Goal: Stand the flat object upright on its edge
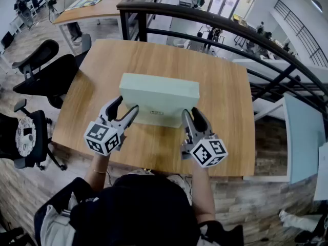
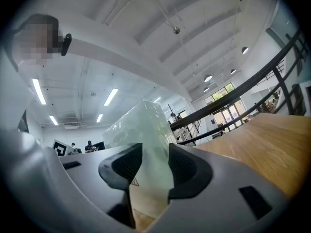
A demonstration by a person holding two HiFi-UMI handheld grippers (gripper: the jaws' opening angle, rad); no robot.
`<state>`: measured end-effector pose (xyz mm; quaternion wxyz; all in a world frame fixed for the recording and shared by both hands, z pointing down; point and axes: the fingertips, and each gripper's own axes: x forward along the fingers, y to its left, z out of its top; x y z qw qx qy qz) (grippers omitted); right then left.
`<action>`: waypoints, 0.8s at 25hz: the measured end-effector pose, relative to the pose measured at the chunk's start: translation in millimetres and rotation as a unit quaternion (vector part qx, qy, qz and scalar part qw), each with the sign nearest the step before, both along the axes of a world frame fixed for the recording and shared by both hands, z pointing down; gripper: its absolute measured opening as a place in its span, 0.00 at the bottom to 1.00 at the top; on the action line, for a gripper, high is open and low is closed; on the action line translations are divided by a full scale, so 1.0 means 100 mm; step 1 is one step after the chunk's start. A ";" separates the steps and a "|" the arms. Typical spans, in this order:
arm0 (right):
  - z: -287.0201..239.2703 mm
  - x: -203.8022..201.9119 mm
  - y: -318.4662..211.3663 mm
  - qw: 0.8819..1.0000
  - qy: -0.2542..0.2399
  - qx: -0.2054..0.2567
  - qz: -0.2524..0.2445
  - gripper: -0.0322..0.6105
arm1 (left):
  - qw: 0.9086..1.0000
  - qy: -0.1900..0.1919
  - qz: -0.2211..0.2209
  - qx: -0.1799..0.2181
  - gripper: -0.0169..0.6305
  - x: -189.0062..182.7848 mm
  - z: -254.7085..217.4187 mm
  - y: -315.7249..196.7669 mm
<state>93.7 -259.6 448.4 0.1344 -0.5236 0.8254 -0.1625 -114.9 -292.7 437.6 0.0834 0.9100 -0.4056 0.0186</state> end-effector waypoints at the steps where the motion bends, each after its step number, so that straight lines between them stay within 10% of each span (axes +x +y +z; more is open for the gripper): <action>1: 0.00 0.00 0.00 1.000 0.000 0.002 0.001 0.29 | 1.000 -0.001 -0.002 0.002 0.46 -0.01 0.00 0.00; 11: 0.02 0.10 0.11 1.000 0.019 0.007 0.020 0.29 | 0.999 -0.007 -0.038 0.009 0.45 -0.22 0.02 0.25; 20: -0.01 0.10 0.25 0.999 0.027 0.031 0.037 0.15 | 0.999 0.012 -0.037 -0.003 0.18 -0.27 0.11 0.34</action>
